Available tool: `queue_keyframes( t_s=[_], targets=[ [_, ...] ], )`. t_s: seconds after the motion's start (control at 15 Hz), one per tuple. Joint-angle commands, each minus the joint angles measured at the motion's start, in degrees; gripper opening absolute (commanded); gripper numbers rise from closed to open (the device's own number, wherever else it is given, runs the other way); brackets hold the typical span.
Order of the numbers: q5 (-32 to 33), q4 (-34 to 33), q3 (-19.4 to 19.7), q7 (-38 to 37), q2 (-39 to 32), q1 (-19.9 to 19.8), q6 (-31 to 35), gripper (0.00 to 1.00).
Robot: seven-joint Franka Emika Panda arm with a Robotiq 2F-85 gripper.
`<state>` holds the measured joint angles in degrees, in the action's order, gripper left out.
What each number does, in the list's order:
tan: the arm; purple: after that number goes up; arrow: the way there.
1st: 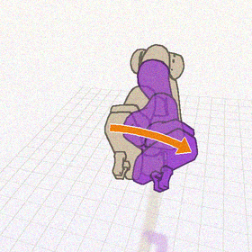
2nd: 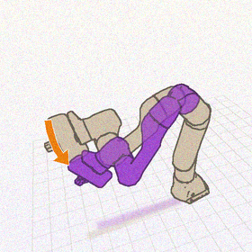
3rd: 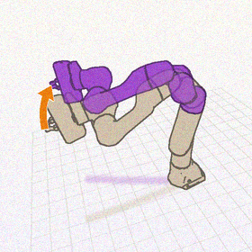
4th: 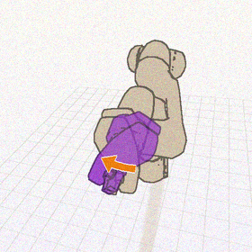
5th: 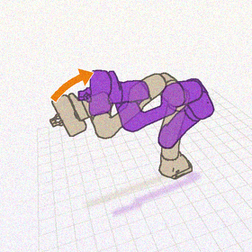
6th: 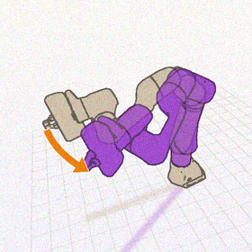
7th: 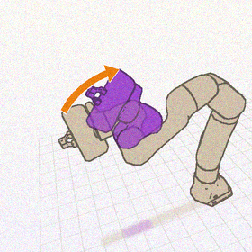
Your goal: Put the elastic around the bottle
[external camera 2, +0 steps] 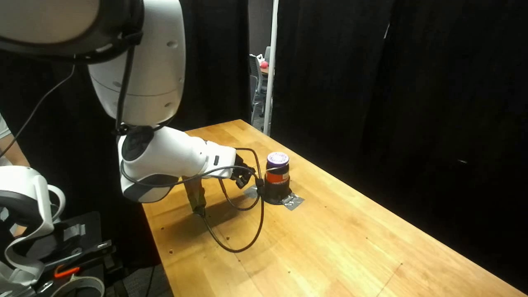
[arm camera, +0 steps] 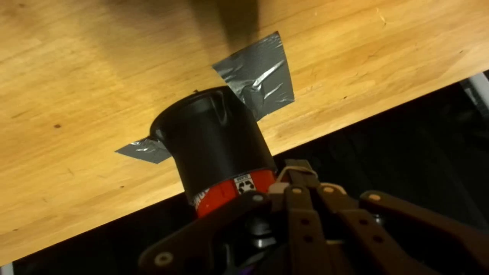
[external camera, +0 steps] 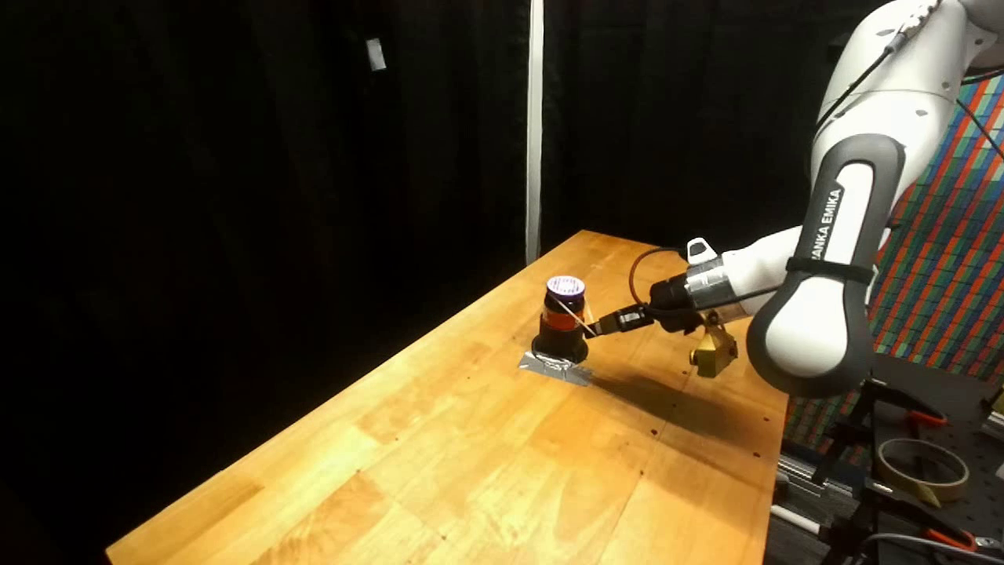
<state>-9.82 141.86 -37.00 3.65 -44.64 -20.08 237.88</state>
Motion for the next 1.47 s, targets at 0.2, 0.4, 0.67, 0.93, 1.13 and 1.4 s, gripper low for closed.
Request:
queue_keyframes(
  t_s=[0.2,0.4,0.67,0.93,1.13,1.4],
  targets=[
    [6.1,-3.8,16.3,-16.4,5.0,14.3,3.7,0.00],
    [6.3,-6.5,19.4,-19.4,5.8,16.8,4.7,0.00],
    [5.6,-4.6,21.5,-21.0,4.4,19.5,7.9,0.00],
    [4.8,-4.0,22.4,-21.3,5.0,20.8,8.2,0.00],
    [3.8,-4.4,22.5,-21.2,7.8,21.1,4.1,0.00],
    [4.1,-3.4,23.0,-21.8,7.8,21.0,4.7,0.32]
  ],
)
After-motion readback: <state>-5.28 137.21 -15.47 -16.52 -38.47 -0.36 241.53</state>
